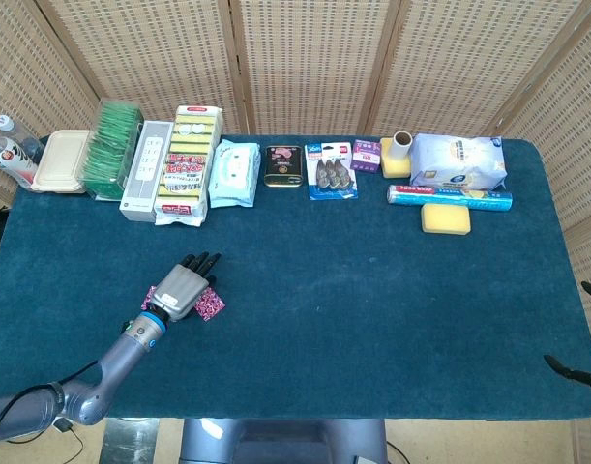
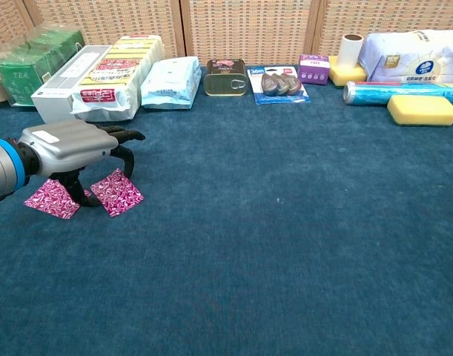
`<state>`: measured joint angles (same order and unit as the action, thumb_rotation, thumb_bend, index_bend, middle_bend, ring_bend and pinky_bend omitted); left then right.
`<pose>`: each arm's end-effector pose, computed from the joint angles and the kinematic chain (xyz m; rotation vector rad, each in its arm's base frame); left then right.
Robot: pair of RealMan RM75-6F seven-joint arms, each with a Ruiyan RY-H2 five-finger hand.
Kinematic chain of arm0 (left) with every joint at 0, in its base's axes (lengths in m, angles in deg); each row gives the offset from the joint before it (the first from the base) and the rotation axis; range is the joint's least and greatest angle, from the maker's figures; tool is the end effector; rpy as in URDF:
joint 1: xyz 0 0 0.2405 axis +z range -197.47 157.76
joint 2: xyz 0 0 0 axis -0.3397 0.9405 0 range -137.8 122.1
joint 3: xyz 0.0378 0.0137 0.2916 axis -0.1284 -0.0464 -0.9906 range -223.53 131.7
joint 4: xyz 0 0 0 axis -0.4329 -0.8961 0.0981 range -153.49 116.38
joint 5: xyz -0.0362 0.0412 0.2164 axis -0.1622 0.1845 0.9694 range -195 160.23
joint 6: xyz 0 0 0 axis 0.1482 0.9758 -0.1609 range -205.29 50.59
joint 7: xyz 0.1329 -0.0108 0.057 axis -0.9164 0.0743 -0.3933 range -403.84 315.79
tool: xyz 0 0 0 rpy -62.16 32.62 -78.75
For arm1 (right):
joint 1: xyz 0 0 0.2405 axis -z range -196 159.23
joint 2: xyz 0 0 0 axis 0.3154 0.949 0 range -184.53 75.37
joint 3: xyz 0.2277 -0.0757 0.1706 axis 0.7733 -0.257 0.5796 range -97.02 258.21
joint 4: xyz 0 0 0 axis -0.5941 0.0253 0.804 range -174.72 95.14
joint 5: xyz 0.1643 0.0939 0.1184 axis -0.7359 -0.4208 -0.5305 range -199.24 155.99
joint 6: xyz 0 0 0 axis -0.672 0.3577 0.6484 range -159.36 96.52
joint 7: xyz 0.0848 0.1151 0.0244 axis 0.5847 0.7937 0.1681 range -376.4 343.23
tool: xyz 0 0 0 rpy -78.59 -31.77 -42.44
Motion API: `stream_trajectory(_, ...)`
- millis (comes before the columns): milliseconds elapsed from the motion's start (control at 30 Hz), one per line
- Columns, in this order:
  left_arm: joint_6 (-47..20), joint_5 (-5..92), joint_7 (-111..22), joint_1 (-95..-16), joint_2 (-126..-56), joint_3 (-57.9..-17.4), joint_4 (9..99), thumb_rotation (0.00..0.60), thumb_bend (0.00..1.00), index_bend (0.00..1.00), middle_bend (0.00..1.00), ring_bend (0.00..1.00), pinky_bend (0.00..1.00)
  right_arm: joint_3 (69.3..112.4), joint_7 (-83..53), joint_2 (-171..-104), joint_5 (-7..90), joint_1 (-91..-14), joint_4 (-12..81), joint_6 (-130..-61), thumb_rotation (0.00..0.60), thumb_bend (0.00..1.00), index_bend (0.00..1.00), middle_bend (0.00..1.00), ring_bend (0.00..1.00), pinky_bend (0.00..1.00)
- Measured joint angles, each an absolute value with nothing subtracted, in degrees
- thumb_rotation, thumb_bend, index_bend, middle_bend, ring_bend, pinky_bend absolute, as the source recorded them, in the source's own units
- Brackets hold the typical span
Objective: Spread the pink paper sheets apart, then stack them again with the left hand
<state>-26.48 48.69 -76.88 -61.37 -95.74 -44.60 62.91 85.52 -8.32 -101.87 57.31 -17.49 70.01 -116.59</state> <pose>-0.2245 0.3454 -0.0471 -2.1020 -0.6658 -0.5723 -0.3272 -0.1560 0.2438 1.1586 -1.0822 0.9262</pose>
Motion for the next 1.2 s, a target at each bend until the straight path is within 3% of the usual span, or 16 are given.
stream_trajectory(400, -24.0, 45.1, -75.1, -60.1, -88.3, -42.6, 72.8, 0.6, 0.24, 0.48, 0.0, 0.0, 0.14, 85.4, -8.6, -101.9, 57.5, -17.5, 70.3, -116.4, 0.6, 0.0, 0.07, 0.0, 0.0, 0.0)
stream_trajectory(700, -22.8, 40.7, -70.5, -55.5, -82.7, -45.0, 76.7, 0.6, 0.22, 0.48, 0.0, 0.0, 0.14, 85.4, -7.8, -101.5, 57.6, -17.2, 70.4, -116.8, 0.6, 0.0, 0.07, 0.0, 0.0, 0.0)
stream_trajectory(1200, -21.9, 39.3, -72.9, -54.7, -85.9, -46.0, 72.0, 0.6, 0.22, 0.48, 0.0, 0.0, 0.14, 85.2, -8.8, -101.9, 57.6, -17.5, 70.5, -116.4, 0.6, 0.0, 0.07, 0.0, 0.0, 0.0)
